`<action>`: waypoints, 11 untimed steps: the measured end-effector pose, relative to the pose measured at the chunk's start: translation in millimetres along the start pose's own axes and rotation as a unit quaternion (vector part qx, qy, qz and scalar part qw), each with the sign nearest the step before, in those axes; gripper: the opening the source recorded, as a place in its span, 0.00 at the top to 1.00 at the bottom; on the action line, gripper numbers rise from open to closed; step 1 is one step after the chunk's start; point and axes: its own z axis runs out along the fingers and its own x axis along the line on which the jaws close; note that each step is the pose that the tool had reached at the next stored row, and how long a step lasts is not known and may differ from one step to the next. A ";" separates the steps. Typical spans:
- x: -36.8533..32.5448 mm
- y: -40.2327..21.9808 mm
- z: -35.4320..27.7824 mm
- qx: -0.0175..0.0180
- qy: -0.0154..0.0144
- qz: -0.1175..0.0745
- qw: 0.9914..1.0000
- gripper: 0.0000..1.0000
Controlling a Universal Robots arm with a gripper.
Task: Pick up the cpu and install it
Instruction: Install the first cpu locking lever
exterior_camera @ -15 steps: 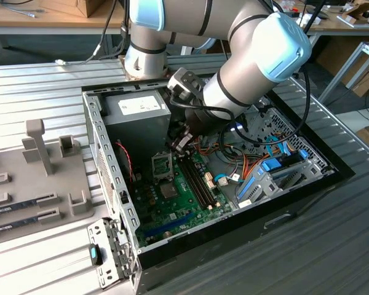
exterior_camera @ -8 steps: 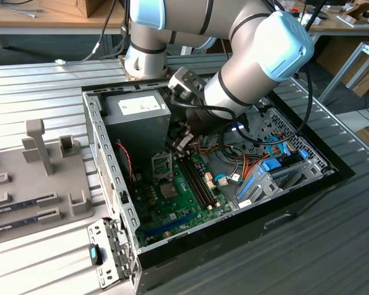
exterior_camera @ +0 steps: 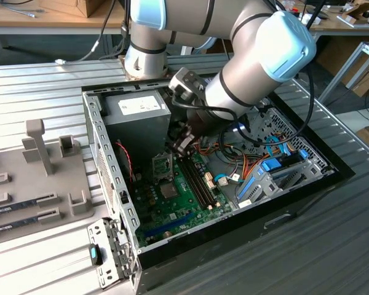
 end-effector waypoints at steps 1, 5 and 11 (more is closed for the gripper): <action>0.4 -0.4 -0.1 0.000 0.000 0.000 1.000 0.89; 1.9 -2.1 -0.8 0.002 0.002 -0.001 1.000 0.89; 3.4 -3.8 -1.4 0.002 0.002 -0.001 1.000 0.89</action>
